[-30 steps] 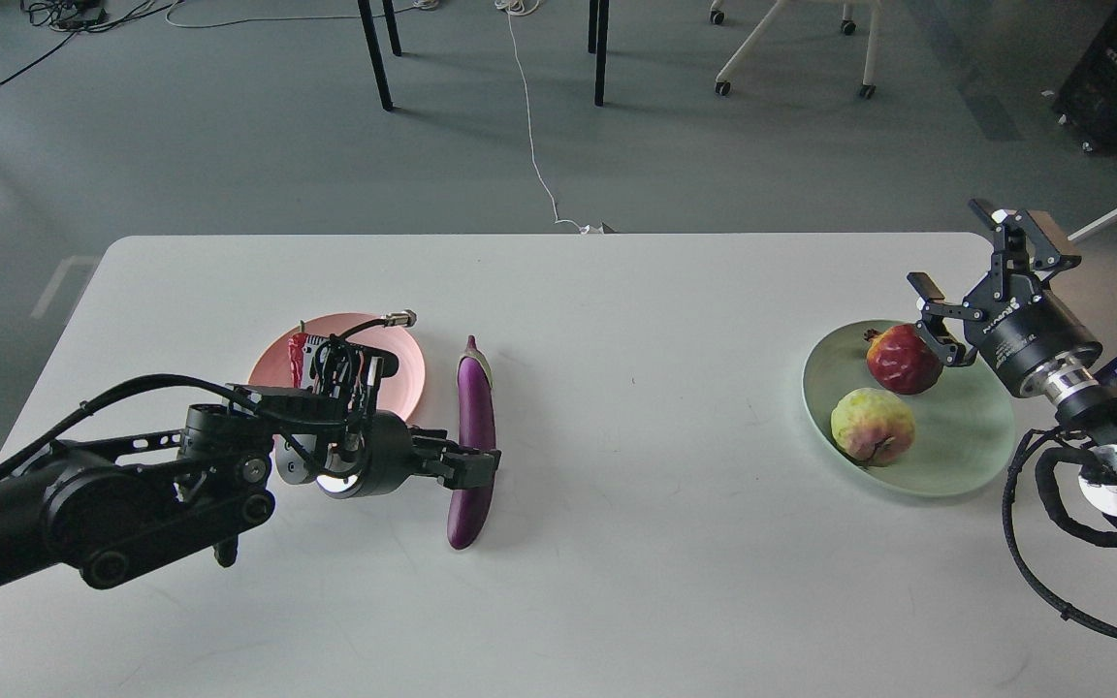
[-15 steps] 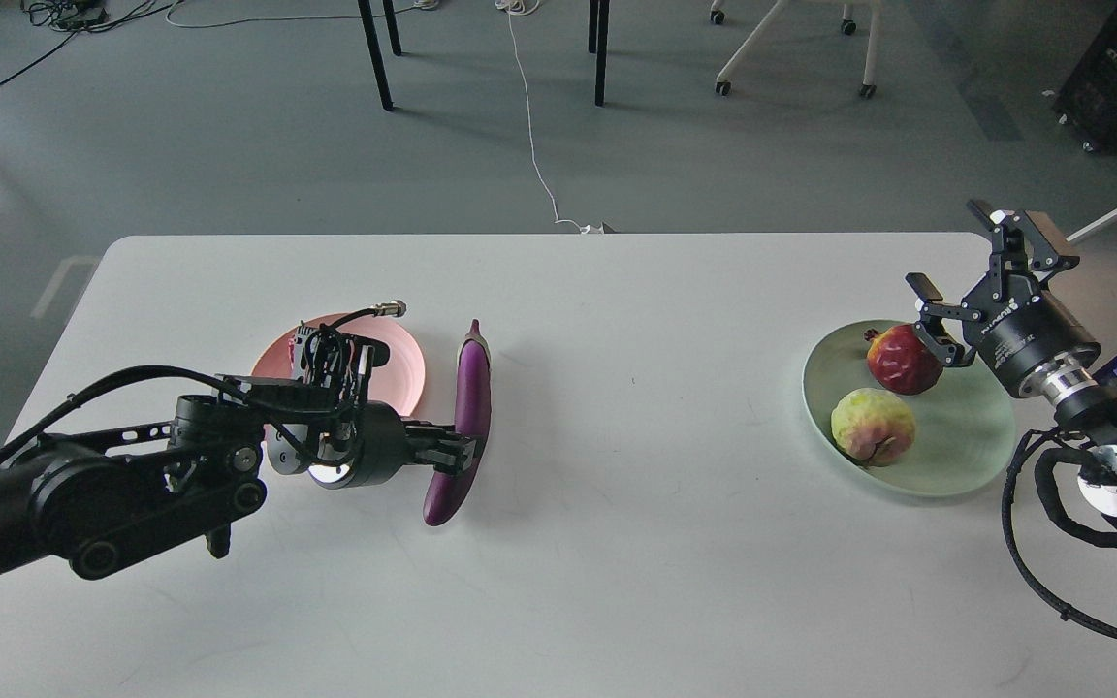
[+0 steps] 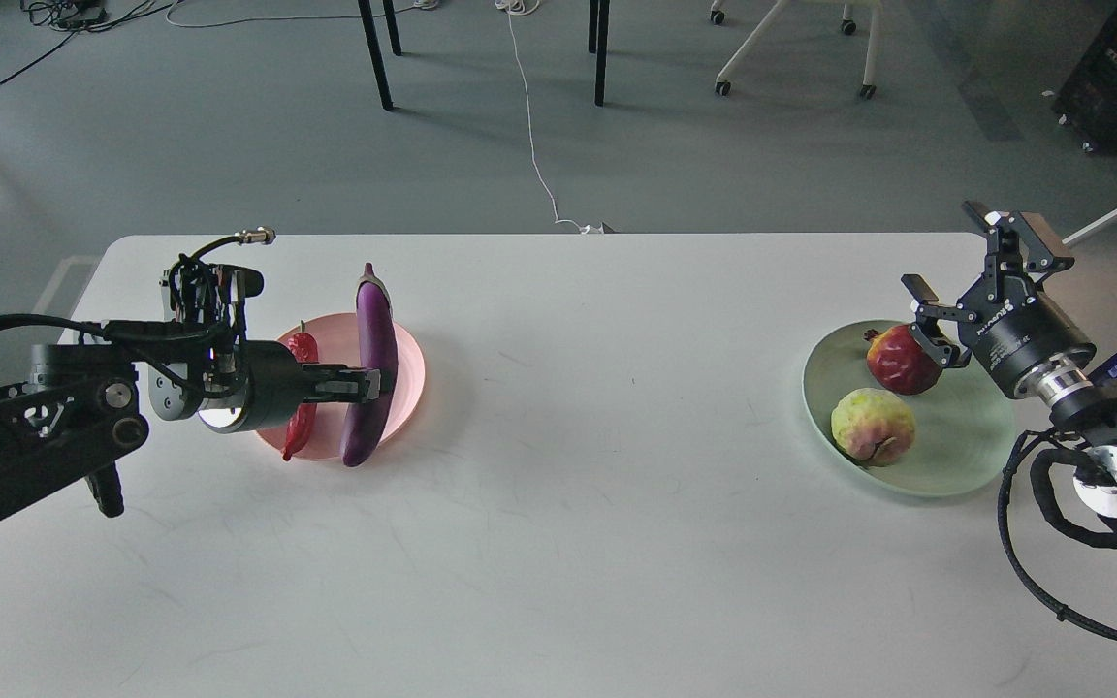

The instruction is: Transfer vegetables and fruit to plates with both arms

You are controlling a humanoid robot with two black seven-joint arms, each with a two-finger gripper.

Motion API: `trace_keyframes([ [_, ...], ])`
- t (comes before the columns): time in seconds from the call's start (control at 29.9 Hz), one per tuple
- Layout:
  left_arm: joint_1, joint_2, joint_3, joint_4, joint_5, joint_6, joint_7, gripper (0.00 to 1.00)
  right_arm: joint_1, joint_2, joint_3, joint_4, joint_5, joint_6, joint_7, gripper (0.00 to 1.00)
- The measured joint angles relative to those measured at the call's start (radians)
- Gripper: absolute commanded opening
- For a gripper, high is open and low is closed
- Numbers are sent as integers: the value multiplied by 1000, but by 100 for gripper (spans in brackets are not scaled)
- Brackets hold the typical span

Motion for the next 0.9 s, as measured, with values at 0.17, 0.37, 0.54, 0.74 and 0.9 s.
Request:
trace_keyframes([
  [0.17,11,0,1,2,-1,18,-2,61,0,0,0,0,0,0,0,98],
  [0.37,12,2,1,12,2,36,-3,100,-1,-3,4,0,0,0,0,98],
  [0.54,5,29,-5,15,4,38,-25,100,-1,-6,4,-1,0,0,0,98],
  [0.74,-5,52,-82,16,-1,36,-79,100,7,-6,4,-2,0,0,0,98],
  [0.9,-1,58,-199,24,-77,36,-134,100,19,4,4,-2,-1,-1,0,99],
])
